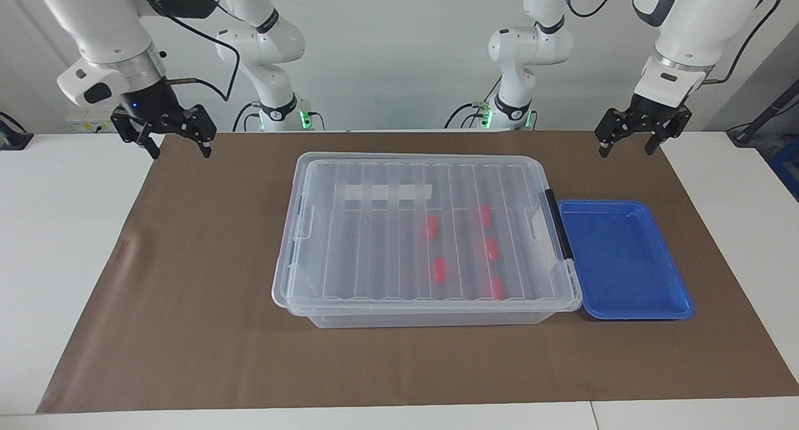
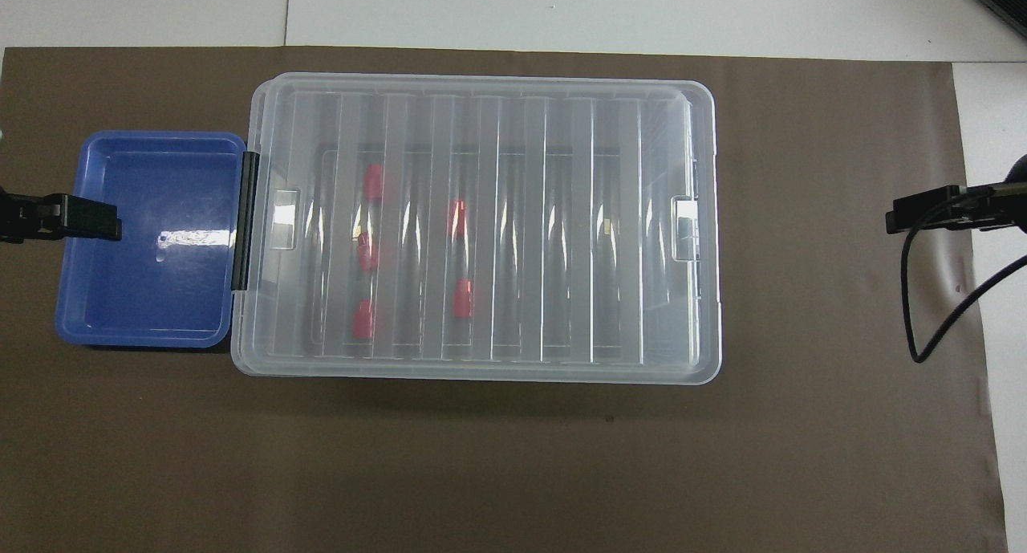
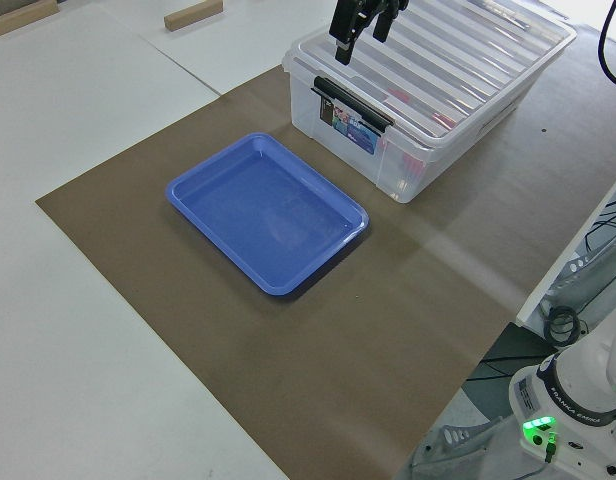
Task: Place red block in blue tray from box
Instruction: 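Move the right gripper to the edge of the clear lid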
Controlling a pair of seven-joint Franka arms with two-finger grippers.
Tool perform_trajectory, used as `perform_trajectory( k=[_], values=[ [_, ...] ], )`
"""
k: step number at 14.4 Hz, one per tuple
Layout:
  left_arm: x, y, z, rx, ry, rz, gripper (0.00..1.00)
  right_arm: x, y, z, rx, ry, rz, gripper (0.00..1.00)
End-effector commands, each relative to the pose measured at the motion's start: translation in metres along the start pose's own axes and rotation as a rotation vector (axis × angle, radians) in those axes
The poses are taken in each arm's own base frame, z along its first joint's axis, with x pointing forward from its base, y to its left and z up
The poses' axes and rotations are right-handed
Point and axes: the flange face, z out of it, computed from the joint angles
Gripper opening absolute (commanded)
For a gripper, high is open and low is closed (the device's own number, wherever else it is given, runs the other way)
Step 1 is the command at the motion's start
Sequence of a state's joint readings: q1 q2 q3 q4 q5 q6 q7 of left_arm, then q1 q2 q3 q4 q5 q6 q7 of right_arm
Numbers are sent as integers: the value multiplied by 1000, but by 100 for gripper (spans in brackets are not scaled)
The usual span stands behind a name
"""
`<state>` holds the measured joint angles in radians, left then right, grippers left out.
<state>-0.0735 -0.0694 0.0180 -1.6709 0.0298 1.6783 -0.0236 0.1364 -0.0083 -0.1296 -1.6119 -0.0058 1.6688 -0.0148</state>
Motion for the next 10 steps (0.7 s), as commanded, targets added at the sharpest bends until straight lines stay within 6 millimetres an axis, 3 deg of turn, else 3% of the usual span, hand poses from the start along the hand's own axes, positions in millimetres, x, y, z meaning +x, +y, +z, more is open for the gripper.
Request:
perform_trajectory(
  k=[1, 6, 10],
  values=[
    [-2, 2, -7, -17, 18, -11, 100, -2, -35, 31, 1, 36, -3, 100],
    [-2, 2, -7, -17, 18, -11, 100, 11, -94, 94, 62, 85, -34, 100],
    [-2, 1, -7, -17, 18, -12, 100, 12, -119, 136, 58, 73, -73, 100]
  ],
)
